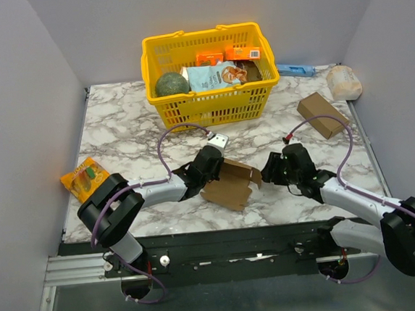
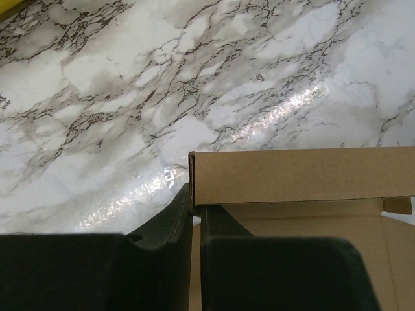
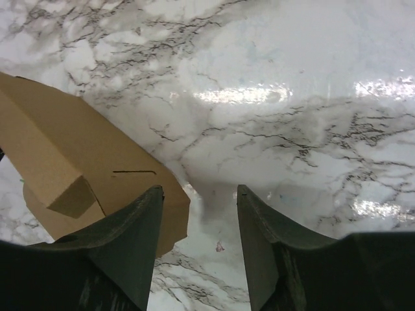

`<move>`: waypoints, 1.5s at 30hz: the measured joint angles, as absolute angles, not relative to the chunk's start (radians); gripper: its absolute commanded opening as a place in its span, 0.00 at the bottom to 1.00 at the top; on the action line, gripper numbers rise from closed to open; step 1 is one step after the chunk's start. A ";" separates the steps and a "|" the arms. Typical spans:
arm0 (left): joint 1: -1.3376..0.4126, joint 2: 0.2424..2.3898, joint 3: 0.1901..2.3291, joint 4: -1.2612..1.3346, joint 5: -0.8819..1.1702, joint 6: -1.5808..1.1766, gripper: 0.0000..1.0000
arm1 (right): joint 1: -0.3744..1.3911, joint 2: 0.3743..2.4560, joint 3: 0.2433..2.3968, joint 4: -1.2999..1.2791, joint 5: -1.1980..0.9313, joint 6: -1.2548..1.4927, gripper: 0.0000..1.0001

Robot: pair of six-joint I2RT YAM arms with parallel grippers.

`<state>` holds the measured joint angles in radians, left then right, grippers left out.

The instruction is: Fold the paper box

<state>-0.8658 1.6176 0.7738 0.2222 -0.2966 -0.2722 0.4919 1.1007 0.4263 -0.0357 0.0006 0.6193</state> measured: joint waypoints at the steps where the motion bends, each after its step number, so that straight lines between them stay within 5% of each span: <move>1: -0.866 1.618 0.774 0.222 -0.297 -0.272 0.08 | 0.496 1.100 0.424 -0.020 -0.006 0.614 0.52; 15: -0.865 1.618 0.777 0.214 -0.296 -0.268 0.06 | 0.612 1.122 0.424 0.043 0.028 0.695 0.44; 25: -0.866 1.610 0.773 0.211 -0.290 -0.264 0.06 | 0.671 1.100 0.381 0.002 0.167 1.004 0.53; 45: -0.838 1.574 0.735 0.228 -0.198 -0.259 0.04 | 0.675 0.931 0.305 0.012 0.154 0.754 0.55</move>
<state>-0.8375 1.5742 0.7345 0.2279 -0.1978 -0.2588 0.6750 0.9306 0.3054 0.0116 0.1539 0.7540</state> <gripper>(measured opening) 0.141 0.558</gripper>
